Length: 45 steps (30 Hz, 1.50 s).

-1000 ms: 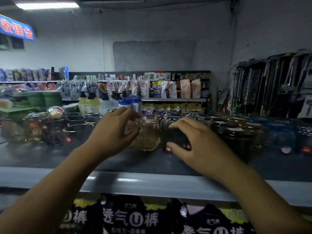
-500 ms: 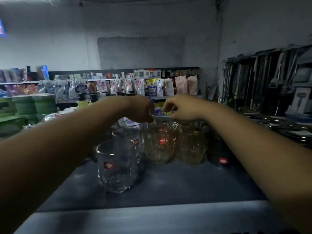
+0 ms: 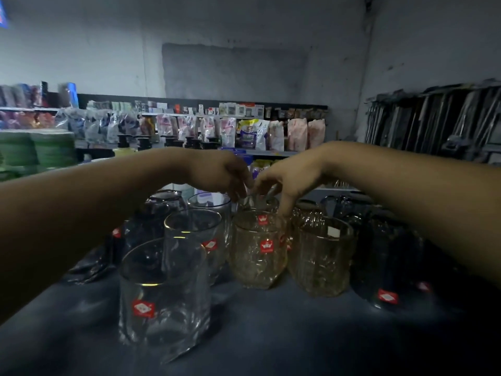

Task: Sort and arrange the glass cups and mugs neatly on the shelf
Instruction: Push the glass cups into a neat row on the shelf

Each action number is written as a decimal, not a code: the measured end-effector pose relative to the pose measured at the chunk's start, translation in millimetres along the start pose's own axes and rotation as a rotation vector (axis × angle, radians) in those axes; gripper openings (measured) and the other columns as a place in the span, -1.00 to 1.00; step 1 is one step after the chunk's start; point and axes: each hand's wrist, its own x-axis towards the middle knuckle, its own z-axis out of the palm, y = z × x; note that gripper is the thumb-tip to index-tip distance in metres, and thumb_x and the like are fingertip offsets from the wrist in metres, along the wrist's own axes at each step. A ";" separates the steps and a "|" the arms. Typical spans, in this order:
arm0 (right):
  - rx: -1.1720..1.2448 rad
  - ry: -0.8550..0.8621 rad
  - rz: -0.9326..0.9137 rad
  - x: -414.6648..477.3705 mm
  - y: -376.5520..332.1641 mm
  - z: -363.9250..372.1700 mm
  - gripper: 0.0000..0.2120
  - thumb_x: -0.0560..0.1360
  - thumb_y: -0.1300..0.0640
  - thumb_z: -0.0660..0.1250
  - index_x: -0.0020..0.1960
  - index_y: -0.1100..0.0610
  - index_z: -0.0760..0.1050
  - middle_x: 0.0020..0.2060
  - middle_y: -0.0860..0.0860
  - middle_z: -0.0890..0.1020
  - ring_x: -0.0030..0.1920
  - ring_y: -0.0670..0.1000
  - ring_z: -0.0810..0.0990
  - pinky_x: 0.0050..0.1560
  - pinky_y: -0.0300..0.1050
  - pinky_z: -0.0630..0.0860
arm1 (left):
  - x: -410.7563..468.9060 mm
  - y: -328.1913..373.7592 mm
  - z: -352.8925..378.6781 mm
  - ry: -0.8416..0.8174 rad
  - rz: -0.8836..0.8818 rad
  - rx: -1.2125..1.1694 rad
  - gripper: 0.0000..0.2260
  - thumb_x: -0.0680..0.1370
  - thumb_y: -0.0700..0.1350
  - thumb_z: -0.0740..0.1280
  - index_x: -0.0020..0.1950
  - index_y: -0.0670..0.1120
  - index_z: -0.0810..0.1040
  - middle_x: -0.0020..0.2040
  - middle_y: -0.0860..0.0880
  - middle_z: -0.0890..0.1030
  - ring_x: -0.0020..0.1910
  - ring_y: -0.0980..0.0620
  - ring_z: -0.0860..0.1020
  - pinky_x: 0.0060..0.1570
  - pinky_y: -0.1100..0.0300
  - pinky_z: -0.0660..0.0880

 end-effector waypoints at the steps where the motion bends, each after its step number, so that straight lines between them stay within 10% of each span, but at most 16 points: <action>1: -0.002 0.004 -0.008 1.3 1.7 0.9 -0.22 0.39 0.20 0.58 0.51 0.08 0.32 0.41 -0.03 0.45 0.41 0.02 0.41 0.33 -0.10 0.42 | 0.6 -1.1 0.6 -0.001 -0.007 -0.022 -0.77 0.64 -0.32 0.23 0.14 -0.06 0.60 0.10 -0.07 0.70 0.09 -0.02 0.68 0.20 0.00 0.59; 16: 0.098 -0.089 -0.123 20.1 14.5 -8.3 -0.45 0.42 0.19 0.53 0.36 0.07 0.46 0.23 0.03 0.56 0.27 0.06 0.52 0.33 0.07 0.48 | 5.5 -7.6 12.5 0.076 -0.054 -0.156 -0.79 0.63 -0.39 0.25 0.08 -0.14 0.60 0.03 -0.16 0.72 0.00 -0.09 0.72 0.20 -0.13 0.60; 32: 0.094 0.182 -0.189 28.0 13.9 4.3 -0.63 0.42 0.04 0.54 0.16 0.16 0.60 -0.02 0.07 0.72 0.04 0.08 0.69 0.19 0.21 0.58 | -2.6 -5.7 13.2 0.122 -0.004 -0.096 -0.82 0.65 -0.24 0.27 0.22 -0.08 0.55 0.09 -0.05 0.68 0.08 0.02 0.67 0.15 0.07 0.59; 40: 0.335 0.371 -0.150 11.6 10.6 -16.0 -0.45 0.38 0.01 0.57 0.26 0.04 0.40 -0.10 0.03 0.62 -0.18 0.00 0.61 -0.22 -0.09 0.51 | -2.3 4.0 7.3 0.104 0.007 -0.208 -0.39 0.48 -0.05 0.54 0.43 0.10 0.31 0.27 0.05 0.56 0.21 0.09 0.56 0.17 0.14 0.53; 45: 0.352 0.520 -0.122 -2.6 4.6 -13.3 -0.30 0.27 -0.10 0.63 0.29 0.04 0.41 -0.15 -0.11 0.57 -0.12 -0.10 0.56 -0.12 -0.11 0.46 | -2.3 13.4 -1.2 0.196 0.032 -0.187 -0.33 0.39 -0.08 0.60 0.42 0.11 0.37 0.16 0.05 0.62 0.07 0.03 0.66 -0.08 0.21 0.62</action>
